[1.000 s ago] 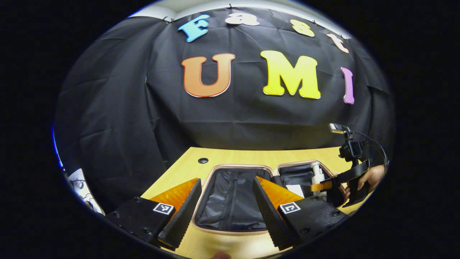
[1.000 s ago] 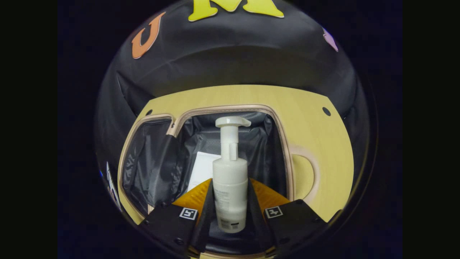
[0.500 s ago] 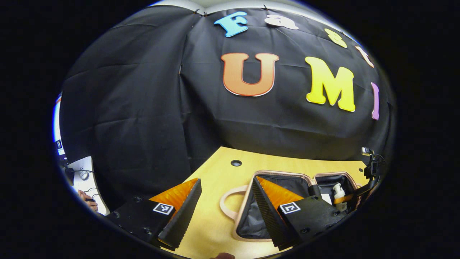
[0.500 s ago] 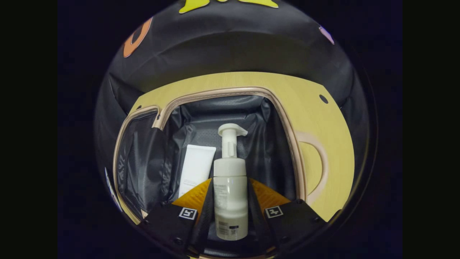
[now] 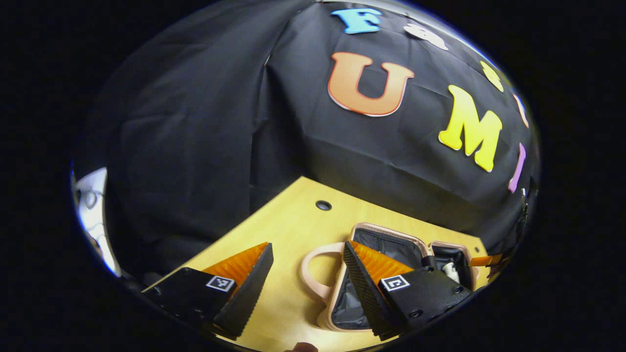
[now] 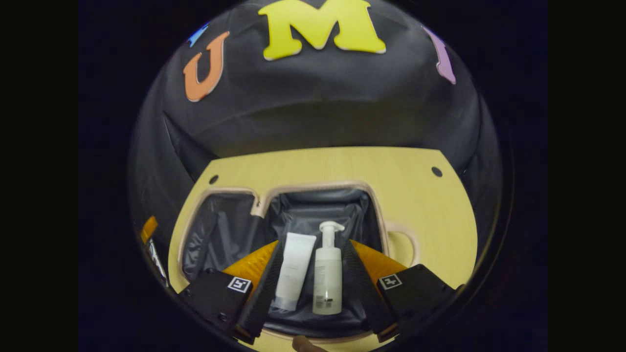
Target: First open the suitcase, pack the skin care products into it, and then close the suitcase.
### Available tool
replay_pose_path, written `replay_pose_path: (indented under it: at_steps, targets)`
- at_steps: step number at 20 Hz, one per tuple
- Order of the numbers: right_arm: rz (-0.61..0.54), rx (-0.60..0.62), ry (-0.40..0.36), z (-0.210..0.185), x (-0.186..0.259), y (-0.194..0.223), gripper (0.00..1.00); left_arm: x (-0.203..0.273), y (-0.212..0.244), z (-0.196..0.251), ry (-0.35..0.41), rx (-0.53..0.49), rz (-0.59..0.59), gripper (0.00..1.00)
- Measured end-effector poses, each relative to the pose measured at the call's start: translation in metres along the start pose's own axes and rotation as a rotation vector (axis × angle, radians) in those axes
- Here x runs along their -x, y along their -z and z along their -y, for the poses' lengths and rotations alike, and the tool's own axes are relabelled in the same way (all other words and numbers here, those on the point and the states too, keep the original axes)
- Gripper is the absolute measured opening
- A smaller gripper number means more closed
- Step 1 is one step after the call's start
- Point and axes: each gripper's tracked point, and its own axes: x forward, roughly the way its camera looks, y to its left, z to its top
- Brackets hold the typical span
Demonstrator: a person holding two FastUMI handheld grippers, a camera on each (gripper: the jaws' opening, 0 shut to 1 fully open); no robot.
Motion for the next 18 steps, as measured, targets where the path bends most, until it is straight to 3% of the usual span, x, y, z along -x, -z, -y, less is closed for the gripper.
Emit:
replay_pose_path:
  at_steps: [2,5,9,10,12,15,16,17,18]
  targets:
    - [0.077,0.029,-0.003,0.005,0.033,-0.024,0.73,-0.017,0.019,-0.005,0.032,0.127,-0.061,0.95]
    - [0.183,0.133,0.01,0.016,0.084,-0.052,0.78,-0.037,0.05,-0.016,0.059,0.318,-0.139,0.95]
    - [0.224,0.159,0.008,0.022,0.154,-0.056,0.79,-0.055,0.072,-0.024,0.097,0.55,-0.188,0.95]
    - [0.226,0.152,0.009,0.024,0.17,-0.056,0.79,-0.057,0.076,-0.026,0.095,0.578,-0.196,0.95]
    - [0.244,0.147,0.021,0.031,0.198,-0.059,0.79,-0.064,0.075,-0.025,0.121,0.603,-0.181,0.83]
    - [0.285,0.168,0.051,0.04,0.228,-0.062,0.77,-0.071,0.078,-0.017,0.141,0.636,-0.2,0.76]
    - [0.289,0.183,0.053,0.041,0.232,-0.062,0.78,-0.072,0.081,-0.012,0.153,0.646,-0.217,0.86]
    - [0.293,0.199,0.057,0.043,0.235,-0.061,0.79,-0.075,0.085,-0.008,0.16,0.651,-0.238,0.65]
    - [0.301,0.213,0.067,0.046,0.237,-0.062,0.79,-0.077,0.089,-0.005,0.163,0.656,-0.253,0.72]
